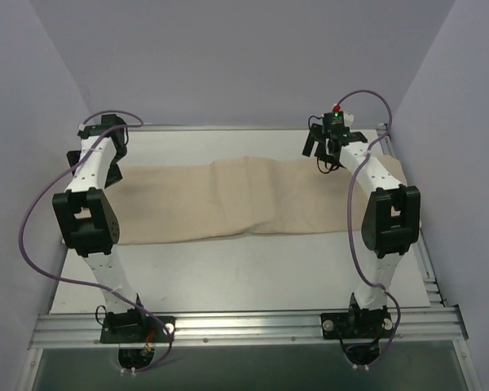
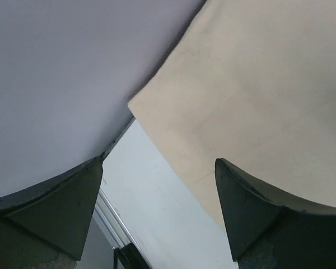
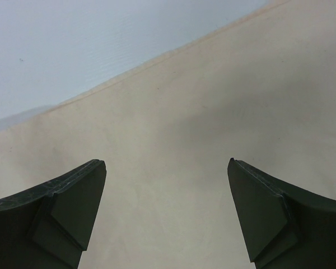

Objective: Open and lay out the surgical kit
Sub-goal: Open the surgical kit at the center of the board.

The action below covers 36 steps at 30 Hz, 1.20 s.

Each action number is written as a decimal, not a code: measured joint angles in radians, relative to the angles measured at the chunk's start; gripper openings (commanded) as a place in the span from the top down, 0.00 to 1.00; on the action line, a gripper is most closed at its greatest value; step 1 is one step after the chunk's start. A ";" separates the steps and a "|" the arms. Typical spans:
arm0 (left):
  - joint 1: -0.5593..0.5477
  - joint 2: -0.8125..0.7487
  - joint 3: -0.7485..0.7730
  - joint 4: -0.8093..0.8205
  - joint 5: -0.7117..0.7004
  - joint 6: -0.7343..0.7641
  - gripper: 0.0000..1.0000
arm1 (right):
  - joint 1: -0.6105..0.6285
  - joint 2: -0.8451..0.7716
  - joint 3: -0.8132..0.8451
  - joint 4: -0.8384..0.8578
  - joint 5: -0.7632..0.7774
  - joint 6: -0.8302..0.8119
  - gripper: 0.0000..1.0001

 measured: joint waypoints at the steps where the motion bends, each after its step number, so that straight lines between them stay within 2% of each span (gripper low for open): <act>1: -0.014 0.001 0.007 -0.004 0.006 0.002 0.09 | -0.002 0.008 0.008 -0.003 0.003 -0.002 0.05; 2: -0.030 0.002 0.017 -0.010 0.017 0.002 0.09 | -0.004 0.017 0.019 -0.009 0.011 -0.004 0.07; 4: -0.066 0.005 0.053 -0.023 0.046 -0.005 0.21 | -0.017 0.035 0.040 -0.021 0.031 -0.008 0.12; 5: -0.090 0.008 0.078 -0.026 0.076 -0.014 0.29 | -0.027 0.045 0.047 -0.027 0.044 -0.009 0.17; 6: -0.111 0.009 0.088 -0.018 0.114 -0.020 0.57 | -0.043 0.053 0.051 -0.031 0.059 -0.011 0.20; 7: -0.131 0.009 0.088 -0.004 0.153 -0.032 0.71 | -0.061 0.062 0.052 -0.037 0.075 -0.010 0.32; 9: -0.169 0.013 0.065 0.024 0.249 -0.048 0.93 | -0.111 0.080 0.051 -0.060 0.107 -0.008 0.51; 10: -0.183 0.019 0.047 0.039 0.298 -0.055 0.98 | -0.139 0.084 0.047 -0.066 0.117 -0.006 0.59; 11: -0.193 0.031 0.027 0.056 0.346 -0.064 0.98 | -0.168 0.087 0.038 -0.070 0.130 -0.004 0.72; 13: -0.200 0.068 -0.007 0.079 0.436 -0.079 0.98 | -0.218 0.088 0.015 -0.073 0.152 -0.005 0.78; 15: -0.198 0.116 -0.036 0.104 0.500 -0.094 0.98 | -0.264 0.088 -0.010 -0.072 0.173 -0.011 0.89; 18: -0.189 0.185 -0.056 0.119 0.567 -0.111 0.98 | -0.285 0.089 -0.038 -0.073 0.185 -0.016 1.00; 21: -0.175 0.247 -0.040 0.119 0.610 -0.116 0.98 | -0.272 0.090 -0.062 -0.064 0.181 -0.017 1.00; 30: -0.130 0.371 0.168 0.009 0.678 -0.089 0.98 | -0.252 0.096 -0.232 -0.015 0.151 0.014 1.00; 36: -0.098 0.397 0.217 -0.013 0.719 -0.085 0.98 | -0.252 0.093 -0.234 -0.007 0.137 0.016 1.00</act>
